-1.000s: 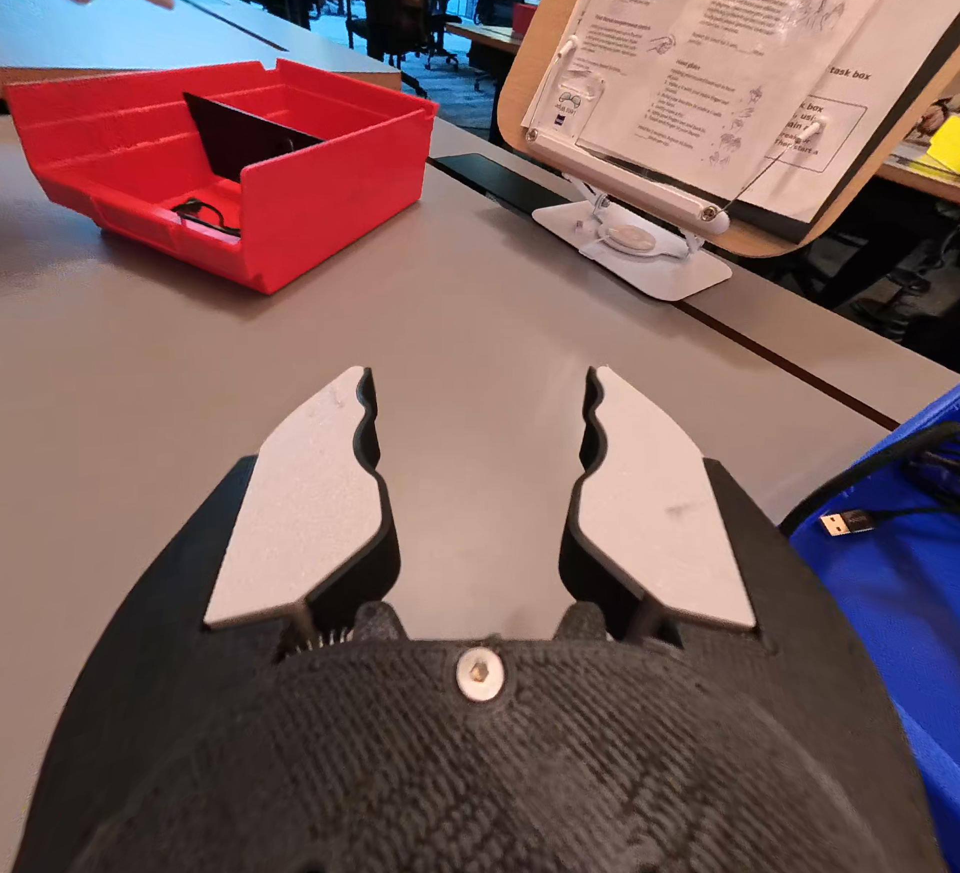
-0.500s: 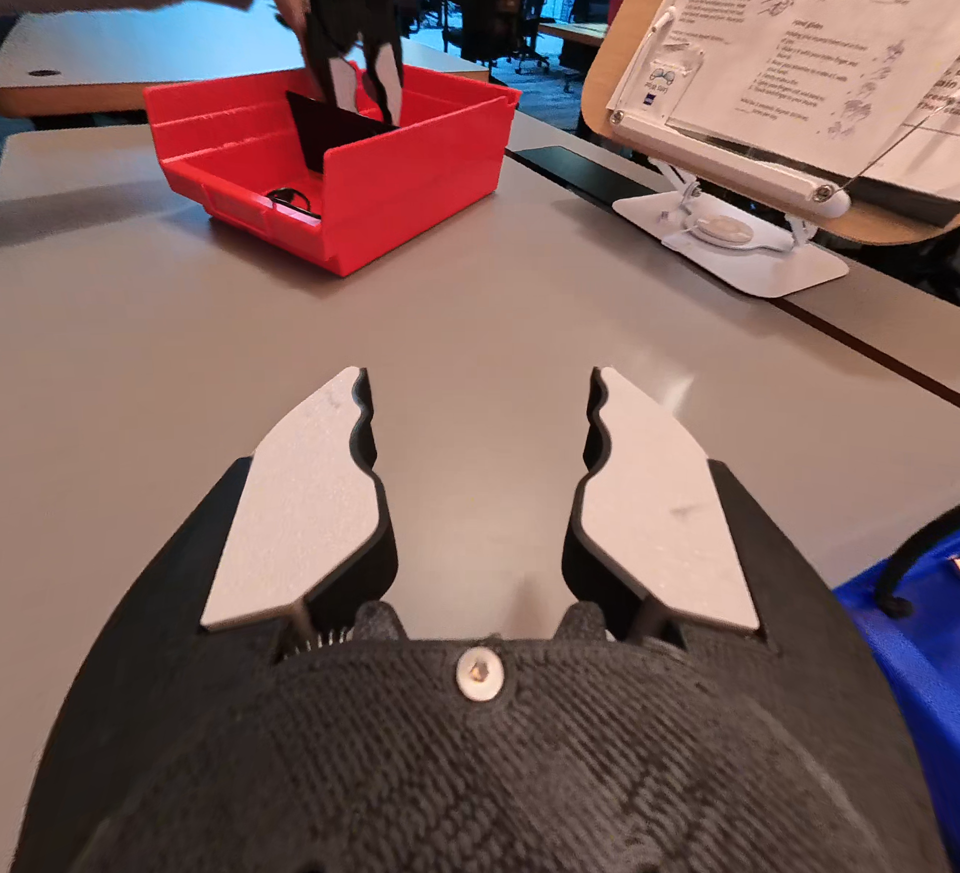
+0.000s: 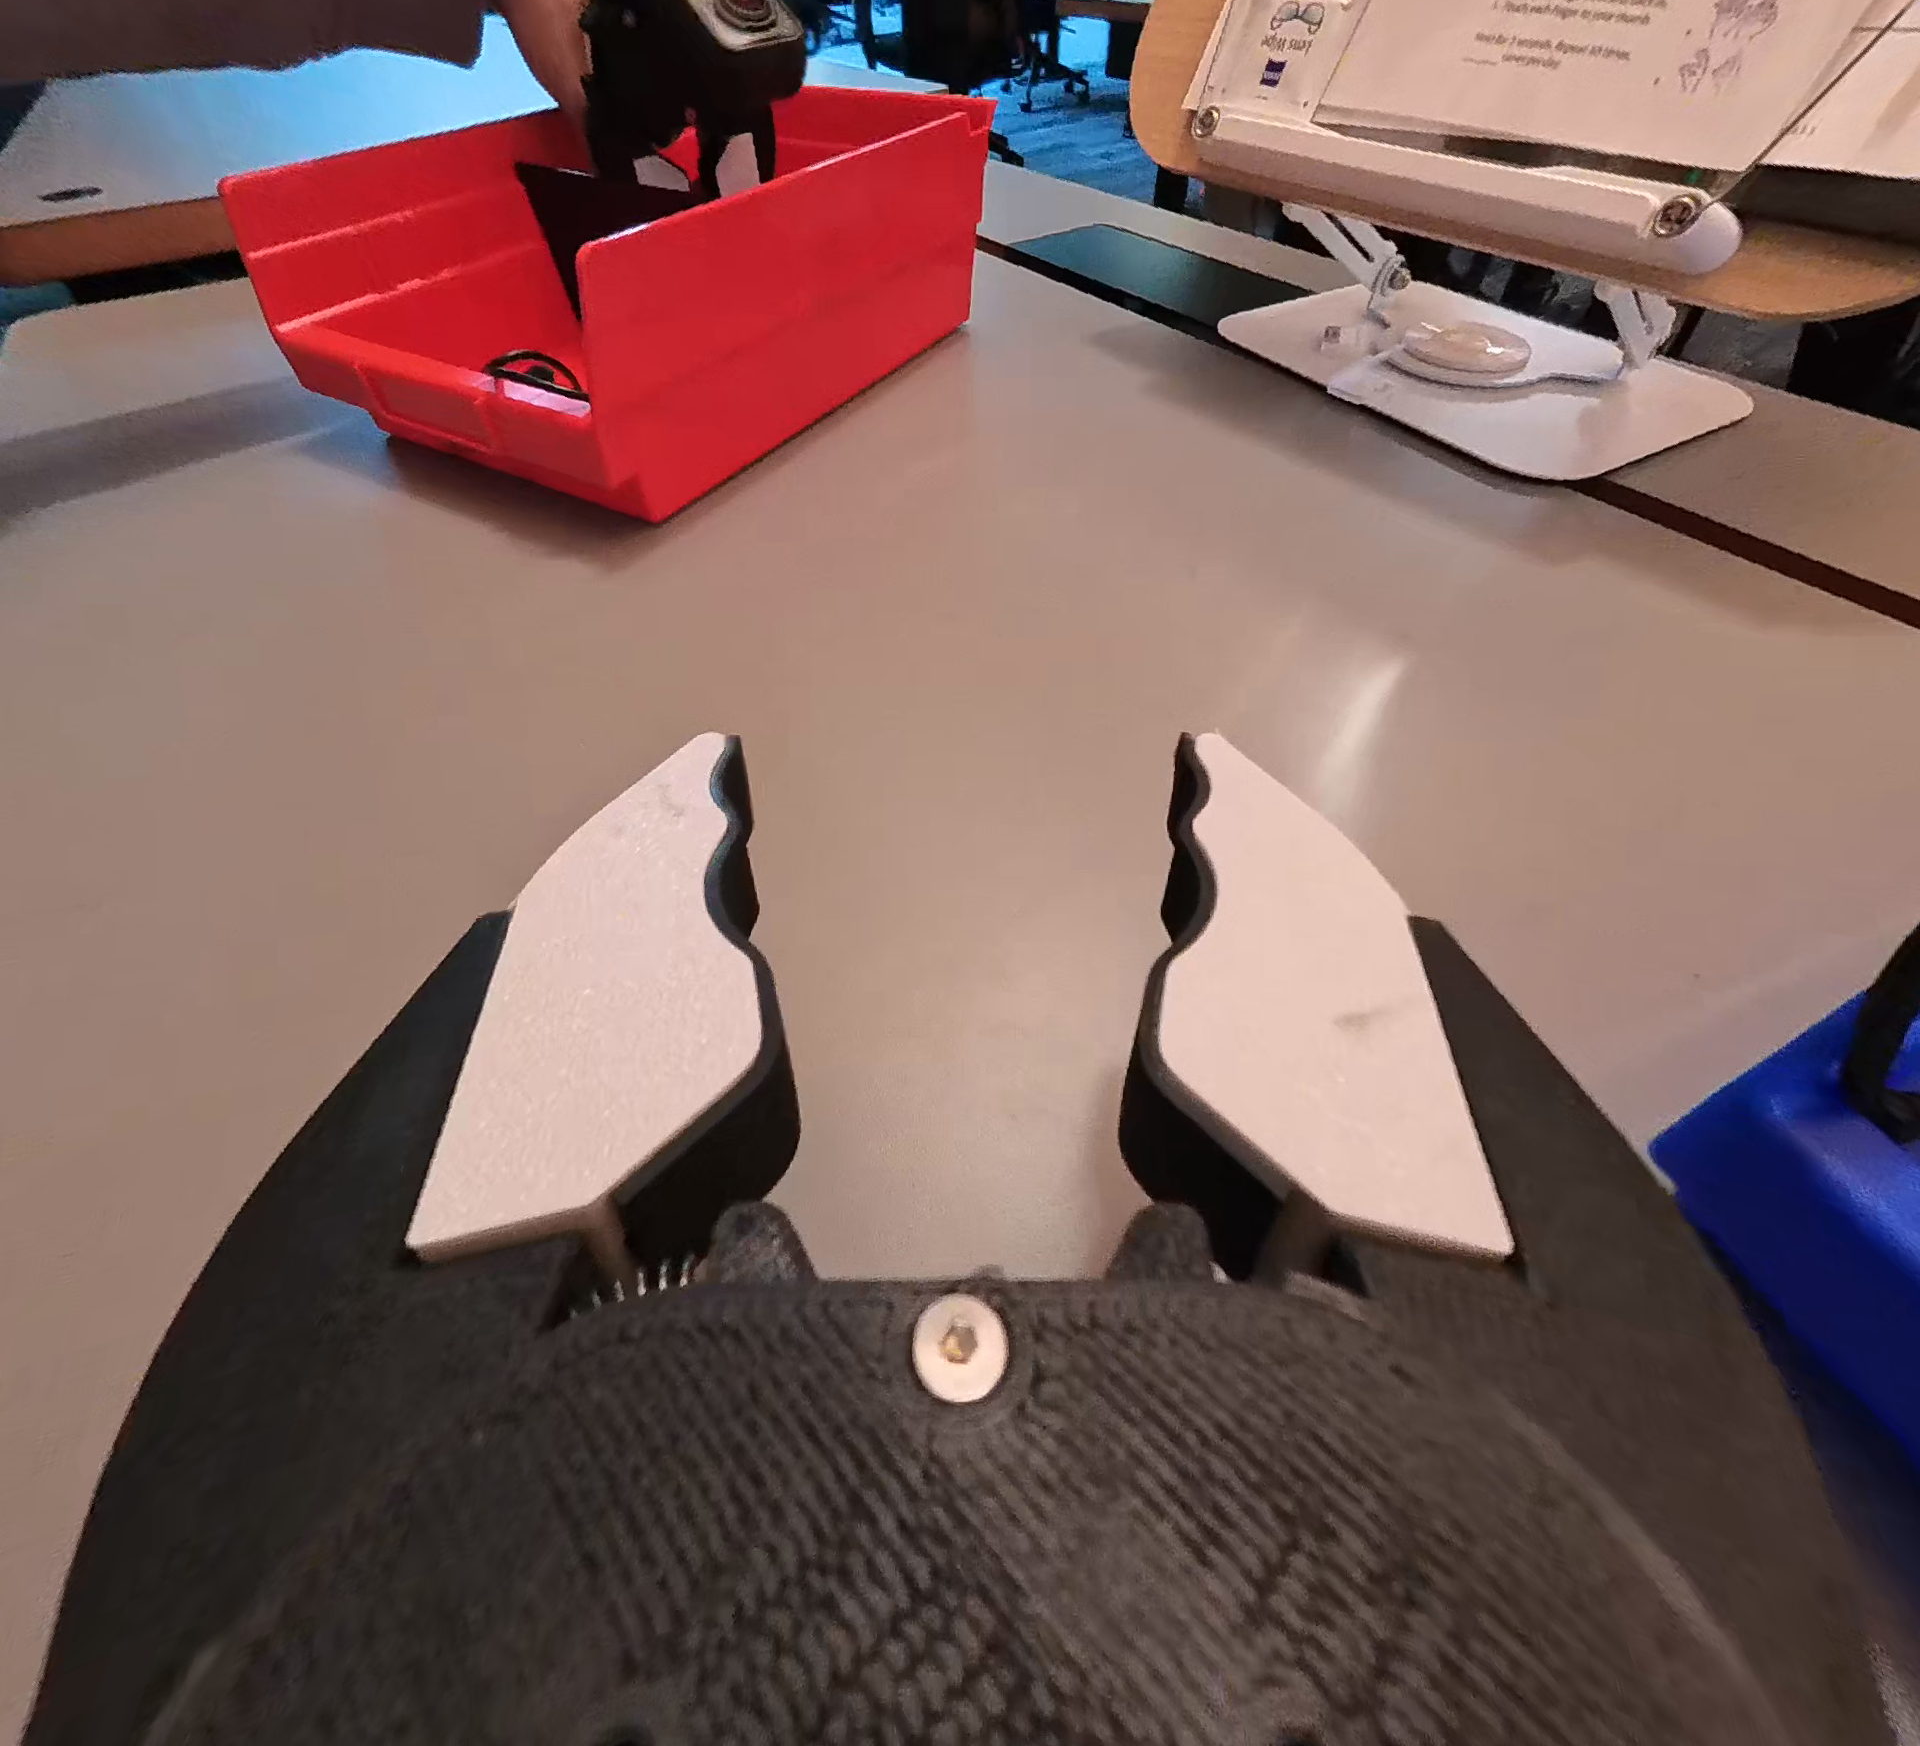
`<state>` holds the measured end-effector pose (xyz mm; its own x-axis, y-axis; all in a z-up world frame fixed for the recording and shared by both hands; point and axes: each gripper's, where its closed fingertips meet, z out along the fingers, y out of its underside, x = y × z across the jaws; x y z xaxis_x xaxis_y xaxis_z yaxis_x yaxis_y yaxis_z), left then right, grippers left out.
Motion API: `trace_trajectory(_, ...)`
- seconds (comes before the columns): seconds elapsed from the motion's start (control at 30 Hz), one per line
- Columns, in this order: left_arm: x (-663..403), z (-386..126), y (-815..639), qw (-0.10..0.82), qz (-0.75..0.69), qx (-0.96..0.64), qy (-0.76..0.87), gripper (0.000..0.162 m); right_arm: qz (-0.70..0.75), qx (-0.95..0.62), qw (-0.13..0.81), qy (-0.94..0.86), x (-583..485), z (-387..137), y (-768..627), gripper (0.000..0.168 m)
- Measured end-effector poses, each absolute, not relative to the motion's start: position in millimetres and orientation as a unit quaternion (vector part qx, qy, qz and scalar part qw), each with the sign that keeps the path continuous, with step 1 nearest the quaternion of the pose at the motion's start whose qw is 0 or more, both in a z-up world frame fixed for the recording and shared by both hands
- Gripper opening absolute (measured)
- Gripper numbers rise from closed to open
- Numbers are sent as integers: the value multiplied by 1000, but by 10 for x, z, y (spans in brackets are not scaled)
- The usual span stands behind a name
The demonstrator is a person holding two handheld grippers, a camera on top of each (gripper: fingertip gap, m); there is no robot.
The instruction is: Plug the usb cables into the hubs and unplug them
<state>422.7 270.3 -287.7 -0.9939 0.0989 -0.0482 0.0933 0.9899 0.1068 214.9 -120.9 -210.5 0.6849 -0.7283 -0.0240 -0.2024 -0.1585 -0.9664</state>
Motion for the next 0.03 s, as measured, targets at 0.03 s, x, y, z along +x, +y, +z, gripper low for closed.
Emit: trace_trajectory(0.03,4231,-2877,2702,29,54,49,997,20,-234,-723,563,324,2156,-2106,-1214,77)
